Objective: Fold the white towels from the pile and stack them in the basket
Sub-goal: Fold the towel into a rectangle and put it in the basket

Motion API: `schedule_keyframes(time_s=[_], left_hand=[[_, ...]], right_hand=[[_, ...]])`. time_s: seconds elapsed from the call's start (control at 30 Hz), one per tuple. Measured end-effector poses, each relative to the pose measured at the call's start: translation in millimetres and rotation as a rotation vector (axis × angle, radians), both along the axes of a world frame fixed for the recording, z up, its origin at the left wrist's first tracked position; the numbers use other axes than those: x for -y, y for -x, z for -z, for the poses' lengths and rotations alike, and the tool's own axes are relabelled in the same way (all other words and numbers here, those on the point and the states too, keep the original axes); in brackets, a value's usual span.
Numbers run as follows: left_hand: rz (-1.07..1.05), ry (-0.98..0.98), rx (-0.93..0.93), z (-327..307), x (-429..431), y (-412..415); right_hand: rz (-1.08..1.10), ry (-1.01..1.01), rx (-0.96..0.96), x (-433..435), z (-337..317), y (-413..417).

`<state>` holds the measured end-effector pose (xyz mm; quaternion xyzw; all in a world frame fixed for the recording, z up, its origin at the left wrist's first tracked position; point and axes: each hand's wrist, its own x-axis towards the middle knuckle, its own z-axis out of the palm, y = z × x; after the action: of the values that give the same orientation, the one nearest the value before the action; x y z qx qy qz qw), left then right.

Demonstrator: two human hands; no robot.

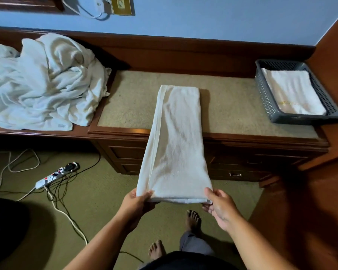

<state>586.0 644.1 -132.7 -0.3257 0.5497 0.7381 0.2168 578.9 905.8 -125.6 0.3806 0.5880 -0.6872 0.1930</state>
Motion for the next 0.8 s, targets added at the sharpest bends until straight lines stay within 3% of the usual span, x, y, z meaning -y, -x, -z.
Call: schedule_keyframes(time_s=[0.17,0.33,0.63,0.8], left_hand=[[0.063,-0.007,-0.039,-6,-16,-10],[-0.084,-0.138,-0.082,-26,-32,-10],[-0.207,-0.139,-0.407,-103,-59,75],[-0.312,-0.158,-0.479,-126,-83,114]], right_hand=[[0.005,-0.038,-0.074,-22,-10,0],[-0.105,-0.01,-0.168,-33,-48,20],[-0.208,0.13,-0.331,-58,-113,105],[-0.117,0.252,-0.335,-71,-122,150]])
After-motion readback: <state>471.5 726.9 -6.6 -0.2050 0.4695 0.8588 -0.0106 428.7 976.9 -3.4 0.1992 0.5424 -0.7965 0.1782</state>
